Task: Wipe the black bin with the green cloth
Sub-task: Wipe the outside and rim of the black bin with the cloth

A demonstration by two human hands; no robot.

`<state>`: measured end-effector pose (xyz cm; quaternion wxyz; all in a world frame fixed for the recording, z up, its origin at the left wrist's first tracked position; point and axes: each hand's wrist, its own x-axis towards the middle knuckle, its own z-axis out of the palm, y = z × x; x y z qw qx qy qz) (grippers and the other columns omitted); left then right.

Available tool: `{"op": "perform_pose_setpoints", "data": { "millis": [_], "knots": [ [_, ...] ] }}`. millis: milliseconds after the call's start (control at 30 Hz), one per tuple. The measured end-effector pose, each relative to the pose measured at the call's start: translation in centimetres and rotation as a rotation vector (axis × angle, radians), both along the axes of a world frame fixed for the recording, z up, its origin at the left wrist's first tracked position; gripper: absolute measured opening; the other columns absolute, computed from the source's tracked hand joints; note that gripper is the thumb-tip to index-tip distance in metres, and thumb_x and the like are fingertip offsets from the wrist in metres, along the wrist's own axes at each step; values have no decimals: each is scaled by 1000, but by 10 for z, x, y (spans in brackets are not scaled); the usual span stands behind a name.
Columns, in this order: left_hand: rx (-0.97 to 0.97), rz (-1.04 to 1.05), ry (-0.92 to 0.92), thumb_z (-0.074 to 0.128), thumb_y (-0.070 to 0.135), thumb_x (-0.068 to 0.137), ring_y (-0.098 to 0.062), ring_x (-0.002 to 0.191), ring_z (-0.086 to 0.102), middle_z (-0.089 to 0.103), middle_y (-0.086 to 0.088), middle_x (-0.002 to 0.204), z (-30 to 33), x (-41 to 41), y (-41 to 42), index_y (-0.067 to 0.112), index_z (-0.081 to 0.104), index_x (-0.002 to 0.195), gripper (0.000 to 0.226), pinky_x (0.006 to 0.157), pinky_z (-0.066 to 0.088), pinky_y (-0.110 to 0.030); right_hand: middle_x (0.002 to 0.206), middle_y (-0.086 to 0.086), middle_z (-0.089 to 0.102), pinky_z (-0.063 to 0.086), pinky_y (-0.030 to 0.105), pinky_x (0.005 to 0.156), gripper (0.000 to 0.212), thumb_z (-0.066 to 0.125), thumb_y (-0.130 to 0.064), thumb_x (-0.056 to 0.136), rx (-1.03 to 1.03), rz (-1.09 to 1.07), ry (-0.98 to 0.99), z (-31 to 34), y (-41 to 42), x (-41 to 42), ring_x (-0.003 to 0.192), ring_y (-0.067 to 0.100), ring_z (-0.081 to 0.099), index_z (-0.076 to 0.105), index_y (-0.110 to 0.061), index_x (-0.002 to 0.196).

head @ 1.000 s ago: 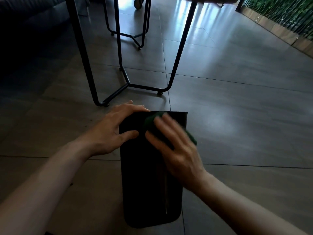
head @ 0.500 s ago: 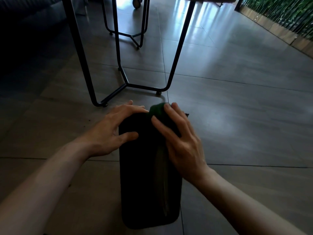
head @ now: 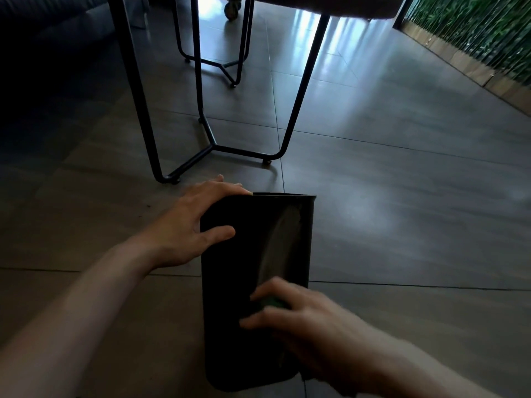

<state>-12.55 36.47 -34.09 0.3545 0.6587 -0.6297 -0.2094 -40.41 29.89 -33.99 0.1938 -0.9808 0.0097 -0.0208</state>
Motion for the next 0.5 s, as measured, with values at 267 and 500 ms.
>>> {"op": "perform_pose_setpoints", "data": {
  "millis": [267,500],
  "knots": [
    [-3,-14,-19,75,23,86,3,150,21,45,28,148,3,-1,4,51,47,135,63,124,25,-44,104,-1,53,48,8,77,54,93,-32,64,69,-744,-580,39,-35,43,85,5,53,53,-19,98],
    [-13,-20,-5,76,20,86,1,151,22,46,27,147,2,-1,4,53,46,134,65,123,26,-46,88,3,51,32,16,57,50,81,-54,80,-236,-919,-781,12,-30,73,81,16,46,55,-12,83]
  ]
}}
